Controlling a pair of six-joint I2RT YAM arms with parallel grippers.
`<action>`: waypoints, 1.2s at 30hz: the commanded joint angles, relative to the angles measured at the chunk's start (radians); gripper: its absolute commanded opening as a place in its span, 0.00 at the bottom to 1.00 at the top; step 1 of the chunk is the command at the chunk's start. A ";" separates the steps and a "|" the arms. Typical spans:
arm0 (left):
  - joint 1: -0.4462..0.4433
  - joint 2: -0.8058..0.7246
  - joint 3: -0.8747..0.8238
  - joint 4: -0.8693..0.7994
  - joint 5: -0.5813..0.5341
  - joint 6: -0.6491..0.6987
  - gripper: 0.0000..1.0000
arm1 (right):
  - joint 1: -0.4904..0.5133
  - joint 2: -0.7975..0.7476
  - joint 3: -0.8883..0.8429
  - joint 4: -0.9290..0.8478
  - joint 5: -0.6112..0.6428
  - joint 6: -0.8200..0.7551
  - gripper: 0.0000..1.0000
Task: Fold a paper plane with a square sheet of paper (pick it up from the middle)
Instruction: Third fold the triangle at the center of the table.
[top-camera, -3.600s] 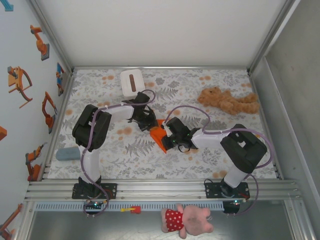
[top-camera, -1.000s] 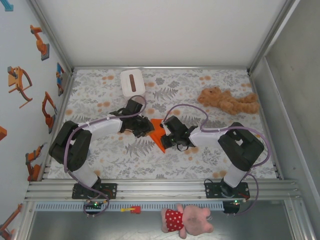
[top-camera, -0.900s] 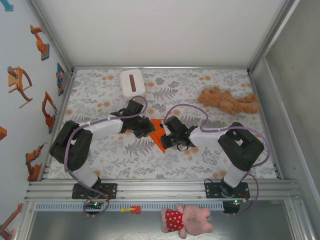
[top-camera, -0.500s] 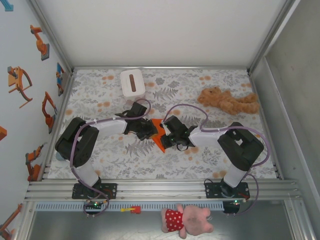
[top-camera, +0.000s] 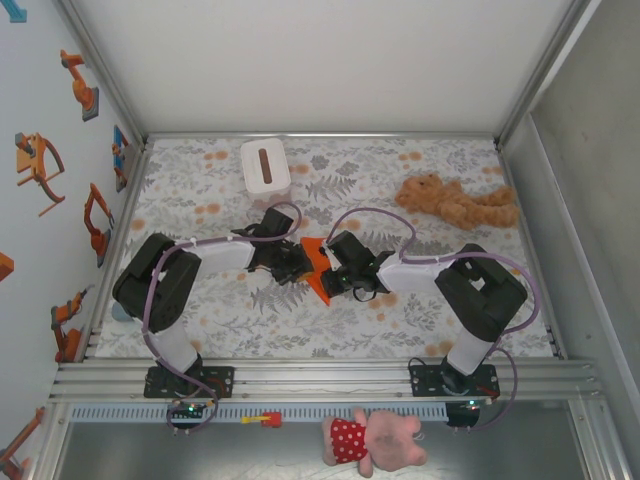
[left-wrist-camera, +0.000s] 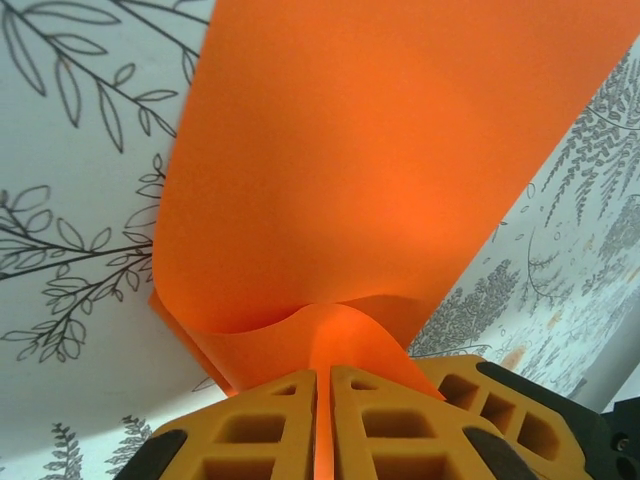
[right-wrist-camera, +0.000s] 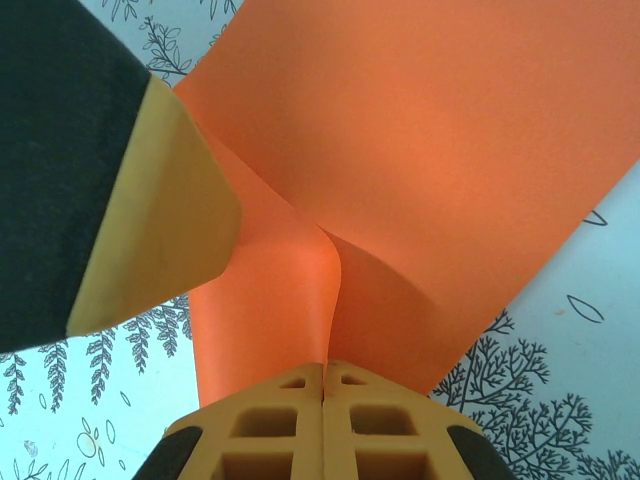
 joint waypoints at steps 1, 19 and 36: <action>-0.003 0.017 -0.014 -0.028 -0.010 -0.005 0.11 | -0.007 0.026 0.012 -0.053 0.015 0.012 0.00; -0.001 0.041 -0.010 -0.038 -0.026 0.011 0.10 | -0.007 0.022 0.010 -0.054 0.019 0.027 0.00; 0.000 0.080 0.012 -0.106 -0.058 0.014 0.09 | -0.029 -0.070 0.029 -0.071 0.078 0.122 0.07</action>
